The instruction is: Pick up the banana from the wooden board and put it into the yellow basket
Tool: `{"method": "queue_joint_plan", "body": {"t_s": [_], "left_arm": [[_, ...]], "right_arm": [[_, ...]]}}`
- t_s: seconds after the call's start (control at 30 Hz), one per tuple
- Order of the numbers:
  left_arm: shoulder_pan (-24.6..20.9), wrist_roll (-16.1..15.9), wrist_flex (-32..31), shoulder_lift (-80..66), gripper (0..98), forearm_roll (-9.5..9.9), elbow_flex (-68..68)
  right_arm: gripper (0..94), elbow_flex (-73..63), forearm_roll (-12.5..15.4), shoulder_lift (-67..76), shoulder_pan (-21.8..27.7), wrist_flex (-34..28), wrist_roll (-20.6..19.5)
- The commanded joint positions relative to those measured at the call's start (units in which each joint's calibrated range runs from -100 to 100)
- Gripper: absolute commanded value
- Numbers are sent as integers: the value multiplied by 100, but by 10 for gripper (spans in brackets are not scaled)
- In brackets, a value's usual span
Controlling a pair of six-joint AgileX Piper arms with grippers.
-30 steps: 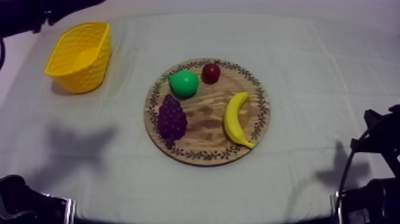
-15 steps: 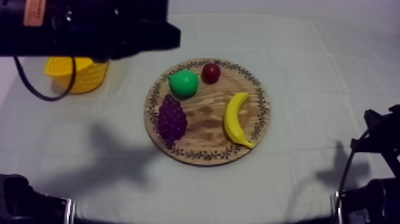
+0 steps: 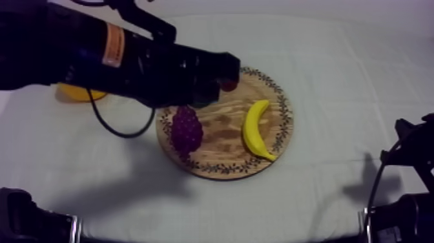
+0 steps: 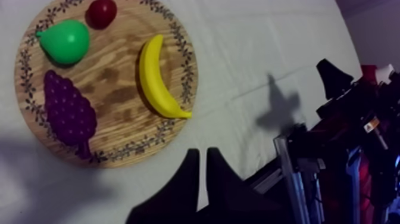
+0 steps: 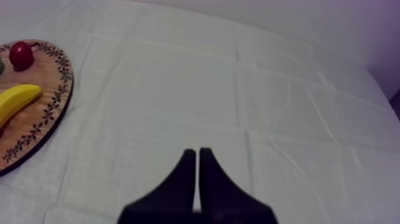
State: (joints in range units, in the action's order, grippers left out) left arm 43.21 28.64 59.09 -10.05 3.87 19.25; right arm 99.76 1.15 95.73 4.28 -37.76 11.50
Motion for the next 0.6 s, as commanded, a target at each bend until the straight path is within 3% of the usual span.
{"method": "queue_joint_plan", "body": {"t_s": [0.0,0.13,0.2,0.27,0.33,0.43,0.57], "left_arm": [[10,85,99,75,193,9,-5],[18,248,259,177,602,115,-7],[12,1,189,209,761,72,-5],[-15,-172,108,230,858,-4,59],[-63,-261,-140,236,892,-80,235],[-184,-480,-661,224,883,-361,634],[-219,-370,-982,246,826,-499,985]], "right_arm": [[3,2,-1,2,0,2,0],[3,2,-1,2,0,2,0],[3,2,-1,2,0,2,0],[3,2,-1,2,0,2,0],[3,2,-1,2,0,2,0],[3,2,-1,2,0,2,0],[3,2,-1,2,0,2,0]]}}
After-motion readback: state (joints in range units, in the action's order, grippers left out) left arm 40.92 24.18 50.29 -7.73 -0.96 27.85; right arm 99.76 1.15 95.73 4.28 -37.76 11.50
